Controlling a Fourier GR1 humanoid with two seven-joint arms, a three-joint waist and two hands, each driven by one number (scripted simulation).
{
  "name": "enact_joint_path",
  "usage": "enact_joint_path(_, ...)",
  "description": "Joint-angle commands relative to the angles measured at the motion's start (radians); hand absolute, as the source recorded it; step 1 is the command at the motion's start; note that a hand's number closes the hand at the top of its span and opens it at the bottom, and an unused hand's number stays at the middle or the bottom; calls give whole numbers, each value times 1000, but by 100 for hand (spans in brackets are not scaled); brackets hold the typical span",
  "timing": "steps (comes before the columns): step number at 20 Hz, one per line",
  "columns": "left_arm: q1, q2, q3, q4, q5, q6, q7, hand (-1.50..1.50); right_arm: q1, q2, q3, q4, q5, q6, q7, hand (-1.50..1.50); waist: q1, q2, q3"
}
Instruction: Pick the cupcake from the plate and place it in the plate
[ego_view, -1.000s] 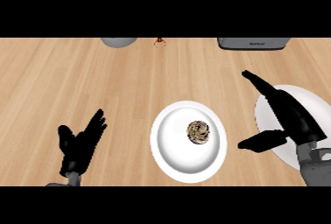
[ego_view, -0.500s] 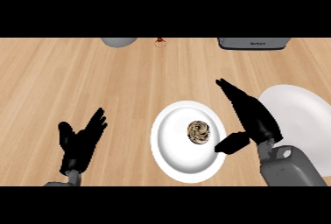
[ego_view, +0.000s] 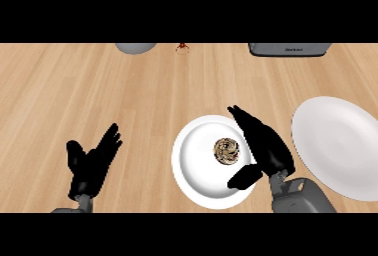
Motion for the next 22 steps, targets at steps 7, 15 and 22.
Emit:
enact_joint_path(7,2,-31,8,22,-42,-6,-12,0,14,80,45,124,202,-49,11,-150,-1,1,0)
enact_joint_path(15,16,-48,29,10,-51,-37,-19,0,-34,128,-45,237,234,-34,-68,-150,1,0,0)
enact_joint_path(22,134,-23,14,-157,-53,-59,39,0,-91,114,-115,403,237,-30,-158,-150,7,0,0)
